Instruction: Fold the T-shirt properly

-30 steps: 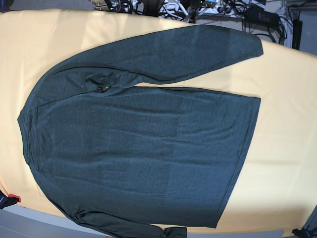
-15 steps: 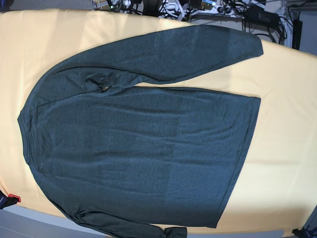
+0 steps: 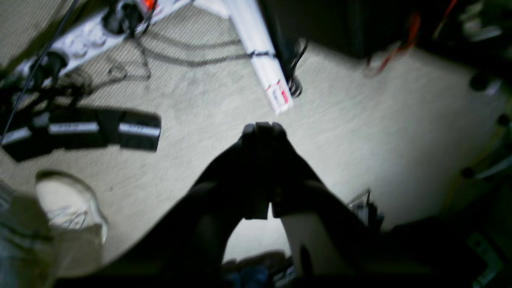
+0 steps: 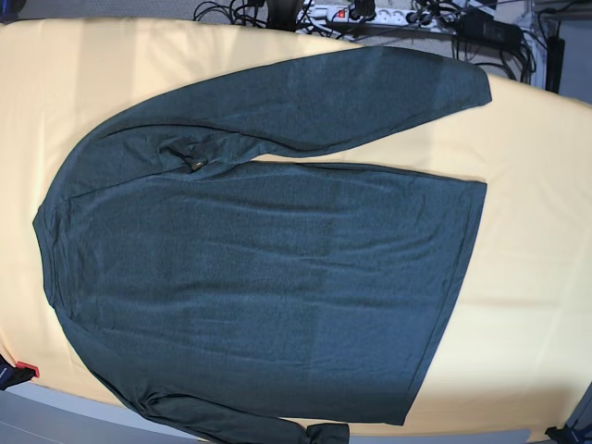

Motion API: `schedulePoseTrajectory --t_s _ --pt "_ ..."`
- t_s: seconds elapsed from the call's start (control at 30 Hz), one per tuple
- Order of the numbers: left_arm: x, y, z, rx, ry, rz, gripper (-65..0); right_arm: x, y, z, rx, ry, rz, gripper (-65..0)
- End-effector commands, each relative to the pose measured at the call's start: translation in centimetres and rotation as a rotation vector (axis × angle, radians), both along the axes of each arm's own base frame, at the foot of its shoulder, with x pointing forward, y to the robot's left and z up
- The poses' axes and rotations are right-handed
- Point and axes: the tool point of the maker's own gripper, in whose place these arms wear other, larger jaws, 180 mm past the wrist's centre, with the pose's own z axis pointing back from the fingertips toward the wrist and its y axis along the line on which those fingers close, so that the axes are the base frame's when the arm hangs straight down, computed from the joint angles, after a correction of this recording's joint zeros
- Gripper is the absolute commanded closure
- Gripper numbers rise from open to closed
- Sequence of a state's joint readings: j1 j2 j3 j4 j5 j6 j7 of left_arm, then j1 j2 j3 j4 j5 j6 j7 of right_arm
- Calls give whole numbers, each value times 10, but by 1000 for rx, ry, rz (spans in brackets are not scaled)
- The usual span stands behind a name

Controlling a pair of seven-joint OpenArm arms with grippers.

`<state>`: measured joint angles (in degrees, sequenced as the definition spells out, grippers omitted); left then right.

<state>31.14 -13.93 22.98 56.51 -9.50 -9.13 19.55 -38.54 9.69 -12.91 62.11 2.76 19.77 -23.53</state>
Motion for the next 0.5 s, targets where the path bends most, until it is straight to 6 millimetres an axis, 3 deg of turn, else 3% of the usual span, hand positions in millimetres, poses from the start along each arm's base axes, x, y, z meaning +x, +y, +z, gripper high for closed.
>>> schedulePoseTrajectory --t_s 0.0,0.23,0.47 --pt "-17 -7 10 -37 24 -15 0 -7 0 7 8 -5 2 0" --pt "-45 5 49 -77 11 -62 0 -5 -14 52 -34 -121 7 0" --pt "-49 20 98 -73 -14 -118 0 13 -27 116 -92 -251 1 0"
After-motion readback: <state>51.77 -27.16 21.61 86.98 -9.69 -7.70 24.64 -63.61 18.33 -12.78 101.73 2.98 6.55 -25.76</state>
